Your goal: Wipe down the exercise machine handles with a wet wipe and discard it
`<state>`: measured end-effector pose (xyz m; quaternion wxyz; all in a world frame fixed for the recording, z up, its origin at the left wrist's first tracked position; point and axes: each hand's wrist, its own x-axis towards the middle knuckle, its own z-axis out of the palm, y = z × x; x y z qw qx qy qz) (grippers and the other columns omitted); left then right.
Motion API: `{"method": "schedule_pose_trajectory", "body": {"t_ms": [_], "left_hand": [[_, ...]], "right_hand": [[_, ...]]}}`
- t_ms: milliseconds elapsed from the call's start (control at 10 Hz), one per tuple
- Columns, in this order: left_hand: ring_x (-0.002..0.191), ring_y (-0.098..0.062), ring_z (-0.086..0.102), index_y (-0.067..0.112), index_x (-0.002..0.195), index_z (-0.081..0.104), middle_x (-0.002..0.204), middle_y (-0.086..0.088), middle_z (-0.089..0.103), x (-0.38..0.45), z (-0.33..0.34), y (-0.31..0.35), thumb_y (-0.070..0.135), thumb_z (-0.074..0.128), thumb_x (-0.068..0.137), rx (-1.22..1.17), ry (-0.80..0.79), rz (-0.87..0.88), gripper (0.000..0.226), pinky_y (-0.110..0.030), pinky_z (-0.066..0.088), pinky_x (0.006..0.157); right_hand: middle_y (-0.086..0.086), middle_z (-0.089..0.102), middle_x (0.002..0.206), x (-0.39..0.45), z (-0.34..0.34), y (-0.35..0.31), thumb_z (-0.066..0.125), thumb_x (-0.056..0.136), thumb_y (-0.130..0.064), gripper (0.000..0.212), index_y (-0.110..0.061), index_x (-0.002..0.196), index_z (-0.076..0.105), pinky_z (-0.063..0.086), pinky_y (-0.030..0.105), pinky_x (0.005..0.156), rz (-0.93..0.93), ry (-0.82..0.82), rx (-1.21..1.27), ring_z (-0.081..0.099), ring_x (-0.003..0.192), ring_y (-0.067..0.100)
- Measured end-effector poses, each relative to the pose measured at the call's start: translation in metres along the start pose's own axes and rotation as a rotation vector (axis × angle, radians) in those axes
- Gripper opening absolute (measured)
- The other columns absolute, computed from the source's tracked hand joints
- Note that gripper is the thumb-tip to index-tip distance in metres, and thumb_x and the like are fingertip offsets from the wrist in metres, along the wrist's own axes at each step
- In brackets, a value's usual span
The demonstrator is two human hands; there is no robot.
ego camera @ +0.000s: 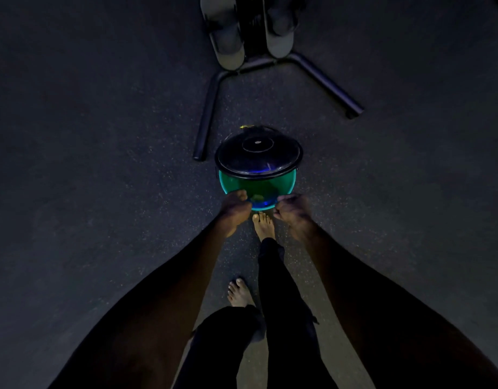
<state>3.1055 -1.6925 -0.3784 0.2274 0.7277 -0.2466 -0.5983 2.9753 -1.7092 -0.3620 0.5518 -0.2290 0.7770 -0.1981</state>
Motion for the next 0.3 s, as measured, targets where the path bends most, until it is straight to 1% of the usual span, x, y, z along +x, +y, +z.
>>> {"method": "schedule_pose_trajectory", "body": {"t_ms": [100, 200, 300], "left_hand": [[0.095, -0.015, 0.052, 0.014, 0.088, 0.060, 0.097, -0.002, 0.059, -0.020, -0.004, 0.012, -0.011, 0.048, 0.089, -0.006, 0.010, 0.044, 0.027, -0.021, 0.043, 0.067], [0.089, -0.017, 0.050, 0.014, 0.083, 0.060, 0.092, -0.007, 0.059, -0.054, -0.005, 0.031, -0.010, 0.044, 0.090, 0.033, 0.026, 0.111, 0.030, -0.026, 0.039, 0.075], [0.092, -0.017, 0.050, 0.009, 0.093, 0.064, 0.097, -0.009, 0.059, -0.079, -0.005, 0.038, -0.009, 0.045, 0.091, 0.008, 0.056, 0.124, 0.026, -0.028, 0.040, 0.080]], "right_hand": [[0.022, 0.064, 0.097, -0.023, -0.009, -0.008, 0.052, 0.097, 0.000, 0.015, -0.004, 0.085, 0.060, 0.055, 0.046, 0.089, -0.038, -0.003, 0.039, 0.060, 0.086, 0.027], [0.016, 0.061, 0.091, -0.055, -0.023, -0.025, 0.055, 0.093, 0.004, 0.028, -0.012, 0.070, 0.053, 0.054, 0.051, 0.085, -0.140, -0.003, 0.042, 0.057, 0.086, 0.025], [0.019, 0.060, 0.095, -0.079, -0.034, -0.035, 0.050, 0.093, 0.008, 0.028, -0.010, 0.072, 0.053, 0.051, 0.040, 0.078, -0.159, -0.007, 0.009, 0.053, 0.088, 0.024]]}}
